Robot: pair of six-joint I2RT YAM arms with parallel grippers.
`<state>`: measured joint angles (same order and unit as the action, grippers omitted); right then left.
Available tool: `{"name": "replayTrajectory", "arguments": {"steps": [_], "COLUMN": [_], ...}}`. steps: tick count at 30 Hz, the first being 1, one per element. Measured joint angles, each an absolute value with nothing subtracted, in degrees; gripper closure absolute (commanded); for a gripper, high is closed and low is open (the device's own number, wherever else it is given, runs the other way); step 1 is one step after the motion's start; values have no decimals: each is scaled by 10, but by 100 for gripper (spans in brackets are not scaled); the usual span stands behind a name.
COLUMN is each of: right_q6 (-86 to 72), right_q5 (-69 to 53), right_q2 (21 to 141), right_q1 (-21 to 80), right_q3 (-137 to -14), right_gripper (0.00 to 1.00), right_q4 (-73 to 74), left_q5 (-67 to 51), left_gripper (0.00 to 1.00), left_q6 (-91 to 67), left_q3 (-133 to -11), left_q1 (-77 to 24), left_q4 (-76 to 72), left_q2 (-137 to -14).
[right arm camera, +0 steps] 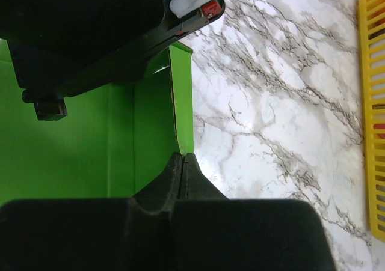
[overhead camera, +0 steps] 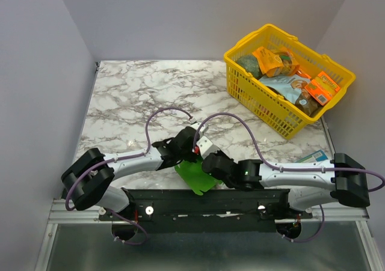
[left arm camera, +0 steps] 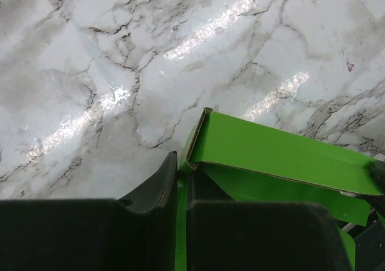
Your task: Fold the paper box
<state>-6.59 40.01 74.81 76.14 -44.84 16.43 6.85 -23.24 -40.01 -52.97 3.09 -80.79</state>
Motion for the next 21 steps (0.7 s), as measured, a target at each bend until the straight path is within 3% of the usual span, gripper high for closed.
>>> {"name": "replayTrajectory", "arguments": {"steps": [5,8,9,12,16,21], "right_q6": [-70,-80,-85,-100,-121,-156], "right_q5": [413,426,429,428,425,422], "right_q2": [749,751,751,747,729,692], "right_q1": [764,766,766,767,768,765], "right_q3": [-448,-448,-448,-448,-448,-448], "right_gripper": [96,68,50,33,27,26], "right_q4": [170,177,181,193,194,194], "left_q5": [66,63,65,101,151,205], "left_gripper": [100,100,100,100,100,100], "left_q6": [-234,-236,-236,-238,-237,-229], "left_q3": [-396,-394,-394,-388,-378,-369], "left_q1": [-534,-536,-536,-536,-537,-535], "left_q4": [14,3,-1,-2,-6,-17], "left_q2": [-810,-816,-819,-827,-832,-832]}}
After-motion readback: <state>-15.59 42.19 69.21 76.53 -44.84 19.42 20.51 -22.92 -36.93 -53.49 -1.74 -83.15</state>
